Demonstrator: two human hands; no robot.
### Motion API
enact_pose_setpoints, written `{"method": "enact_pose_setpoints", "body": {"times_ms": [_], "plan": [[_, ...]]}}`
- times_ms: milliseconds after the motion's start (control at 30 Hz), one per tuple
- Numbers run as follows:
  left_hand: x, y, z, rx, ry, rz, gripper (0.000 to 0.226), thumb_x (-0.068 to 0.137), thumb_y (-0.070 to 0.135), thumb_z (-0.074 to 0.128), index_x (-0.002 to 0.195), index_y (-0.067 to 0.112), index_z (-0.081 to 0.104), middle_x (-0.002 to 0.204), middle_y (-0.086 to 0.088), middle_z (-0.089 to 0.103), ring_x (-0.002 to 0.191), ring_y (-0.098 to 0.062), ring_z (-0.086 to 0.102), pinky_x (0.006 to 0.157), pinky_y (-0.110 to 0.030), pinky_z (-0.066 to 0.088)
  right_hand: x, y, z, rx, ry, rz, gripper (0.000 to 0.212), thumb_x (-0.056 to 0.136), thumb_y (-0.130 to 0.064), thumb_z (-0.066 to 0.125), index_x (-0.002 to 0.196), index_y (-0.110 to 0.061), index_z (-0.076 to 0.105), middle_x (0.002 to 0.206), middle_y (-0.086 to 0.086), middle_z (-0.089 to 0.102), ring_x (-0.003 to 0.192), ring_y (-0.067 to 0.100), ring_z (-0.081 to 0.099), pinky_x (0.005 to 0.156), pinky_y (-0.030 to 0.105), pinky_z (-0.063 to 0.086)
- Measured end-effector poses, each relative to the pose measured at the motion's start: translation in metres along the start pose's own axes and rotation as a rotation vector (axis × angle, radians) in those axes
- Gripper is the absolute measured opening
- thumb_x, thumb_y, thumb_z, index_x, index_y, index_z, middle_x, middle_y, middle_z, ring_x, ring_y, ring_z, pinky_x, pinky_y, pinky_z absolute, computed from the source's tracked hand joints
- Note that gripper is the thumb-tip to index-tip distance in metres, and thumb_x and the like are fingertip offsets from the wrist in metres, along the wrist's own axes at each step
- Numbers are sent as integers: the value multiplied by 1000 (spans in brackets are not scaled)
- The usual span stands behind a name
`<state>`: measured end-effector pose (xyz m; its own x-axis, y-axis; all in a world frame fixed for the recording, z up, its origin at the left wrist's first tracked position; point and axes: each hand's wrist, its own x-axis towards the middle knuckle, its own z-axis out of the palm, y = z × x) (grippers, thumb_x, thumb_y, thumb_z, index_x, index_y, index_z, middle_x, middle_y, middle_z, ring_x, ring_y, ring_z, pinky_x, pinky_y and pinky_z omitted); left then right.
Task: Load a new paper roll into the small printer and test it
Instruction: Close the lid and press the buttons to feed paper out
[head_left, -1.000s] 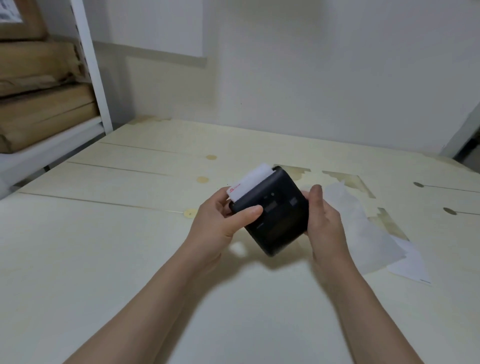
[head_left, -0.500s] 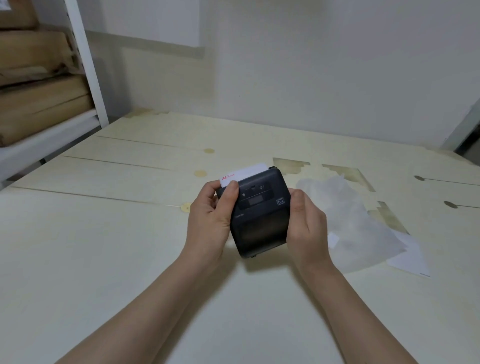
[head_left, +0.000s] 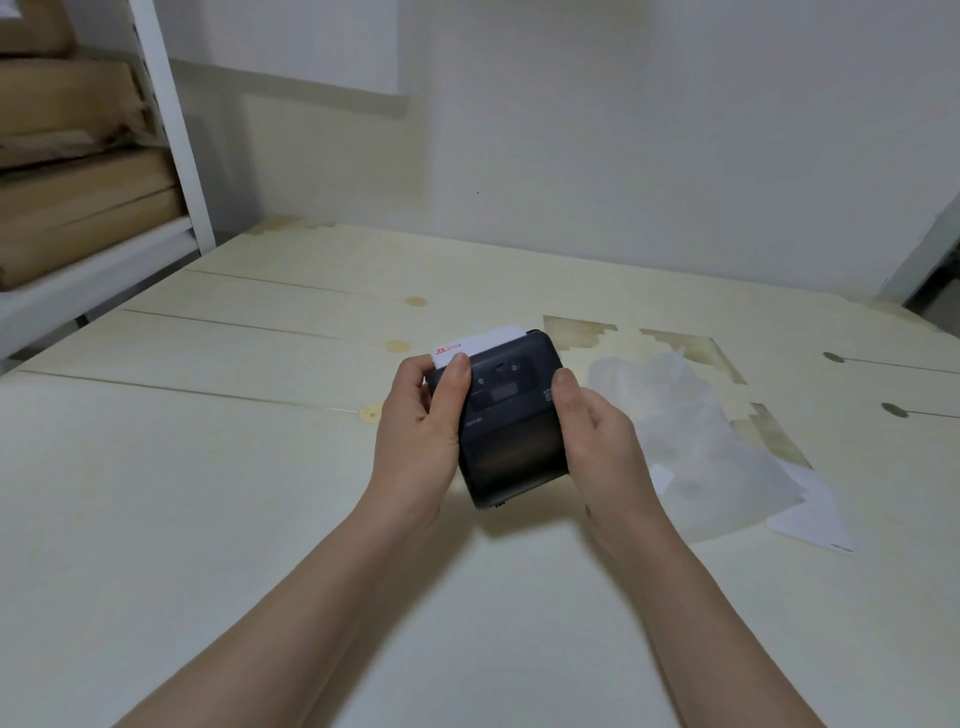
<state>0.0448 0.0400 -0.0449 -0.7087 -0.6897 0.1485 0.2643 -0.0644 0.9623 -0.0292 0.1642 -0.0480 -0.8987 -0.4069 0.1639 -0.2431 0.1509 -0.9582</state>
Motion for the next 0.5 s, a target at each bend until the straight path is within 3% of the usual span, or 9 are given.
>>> {"method": "enact_pose_setpoints", "body": {"times_ms": [100, 200, 300, 500], "plan": [[0, -1, 0, 26, -61, -36, 25, 99, 39, 47, 117, 23, 53, 111, 9, 63, 100, -5, 63, 86, -27, 49, -1, 1, -1, 40, -24, -7, 47, 98, -51, 42, 90, -13, 68, 94, 15, 70, 81, 15, 60, 74, 32, 47], [-3, -2, 0, 24, -174, -69, 23, 100, 36, 46, 122, 27, 48, 121, 8, 61, 111, -6, 61, 97, -30, 49, 0, 3, -7, 62, -15, 30, 51, 95, -55, 42, 95, -11, 69, 102, 17, 70, 91, 31, 65, 85, 47, 52], [-3, -2, -1, -5, -254, -76, 30, 99, 34, 48, 128, 27, 45, 126, 7, 61, 116, -9, 60, 100, -35, 48, 0, 1, -13, 81, -31, 50, 48, 96, -53, 40, 96, -17, 72, 102, 11, 74, 103, 31, 67, 97, 54, 50], [0, -3, -5, 36, -178, -30, 29, 97, 38, 49, 124, 28, 50, 121, 8, 63, 111, -7, 62, 100, -37, 50, -3, -1, -10, 49, -69, -27, 49, 97, -49, 39, 101, -7, 64, 107, 23, 65, 102, 40, 60, 92, 58, 47]]}}
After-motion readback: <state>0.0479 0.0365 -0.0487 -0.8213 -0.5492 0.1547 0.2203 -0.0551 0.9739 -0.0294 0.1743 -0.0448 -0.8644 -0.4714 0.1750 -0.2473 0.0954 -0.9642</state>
